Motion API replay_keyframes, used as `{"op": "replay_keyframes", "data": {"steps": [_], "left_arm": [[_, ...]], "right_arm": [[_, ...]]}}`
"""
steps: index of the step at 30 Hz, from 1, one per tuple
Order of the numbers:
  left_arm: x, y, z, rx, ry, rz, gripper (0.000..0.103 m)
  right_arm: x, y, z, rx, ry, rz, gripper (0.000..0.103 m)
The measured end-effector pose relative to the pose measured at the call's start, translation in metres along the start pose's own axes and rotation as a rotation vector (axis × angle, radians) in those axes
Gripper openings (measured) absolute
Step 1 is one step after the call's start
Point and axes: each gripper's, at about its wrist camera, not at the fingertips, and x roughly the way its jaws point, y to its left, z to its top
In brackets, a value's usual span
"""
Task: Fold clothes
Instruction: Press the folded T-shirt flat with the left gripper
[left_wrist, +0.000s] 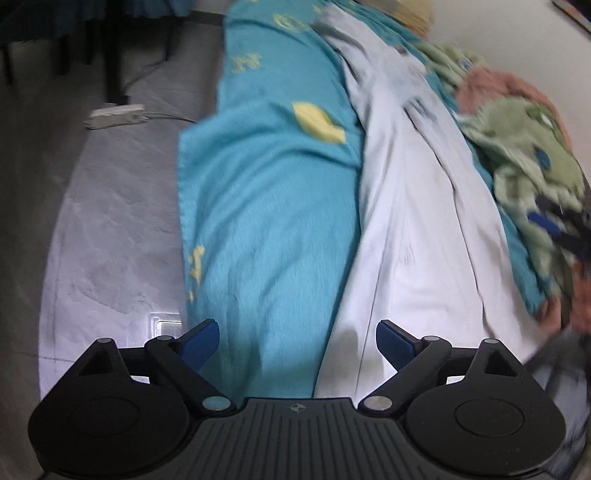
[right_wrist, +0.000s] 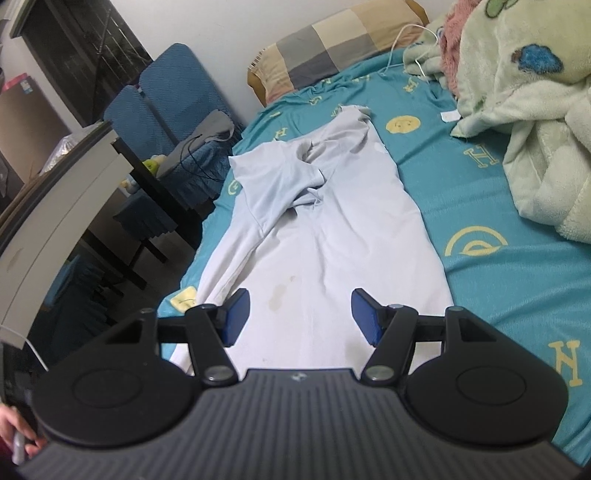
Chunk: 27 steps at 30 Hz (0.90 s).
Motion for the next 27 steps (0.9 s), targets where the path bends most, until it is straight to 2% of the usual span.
{"op": "replay_keyframes", "data": {"steps": [3,6,8,9,10,11,13,16,19,23,27], "left_arm": [[0.011,-0.003,-0.008,0.061,0.056,-0.041,0.091],[0.022,-0.007,-0.016,0.122,0.112,-0.081,0.082],[0.029,-0.009,-0.021,0.163,0.149,-0.108,0.081],[0.033,-0.010,-0.024,0.184,0.167,-0.122,0.077],[0.036,-0.011,-0.027,0.204,0.186,-0.134,0.068],[0.035,-0.015,-0.026,0.216,0.190,-0.104,0.061],[0.033,-0.026,-0.026,0.254,0.205,-0.047,0.029],[0.030,-0.048,-0.027,0.328,0.237,0.036,0.011],[0.023,-0.083,-0.030,0.450,0.246,0.149,0.004],[0.006,-0.129,-0.024,0.481,0.234,0.266,0.004],[-0.005,-0.199,-0.029,0.471,0.196,0.279,0.004]], "right_arm": [[0.003,-0.001,0.000,0.002,0.008,-0.011,0.064],[0.006,-0.003,0.001,0.009,0.019,-0.020,0.064],[0.007,-0.007,0.002,0.025,0.029,-0.016,0.064],[0.008,-0.008,0.002,0.030,0.033,-0.013,0.064],[0.008,-0.009,0.002,0.033,0.037,-0.012,0.064],[0.009,-0.010,0.002,0.037,0.042,-0.011,0.064],[0.010,-0.012,0.002,0.047,0.050,-0.009,0.064],[0.010,-0.015,0.003,0.070,0.057,0.002,0.064],[0.009,-0.018,0.004,0.089,0.060,0.010,0.064],[0.005,-0.023,0.005,0.110,0.057,0.016,0.064],[0.001,-0.030,0.008,0.135,0.046,0.019,0.064]]}}
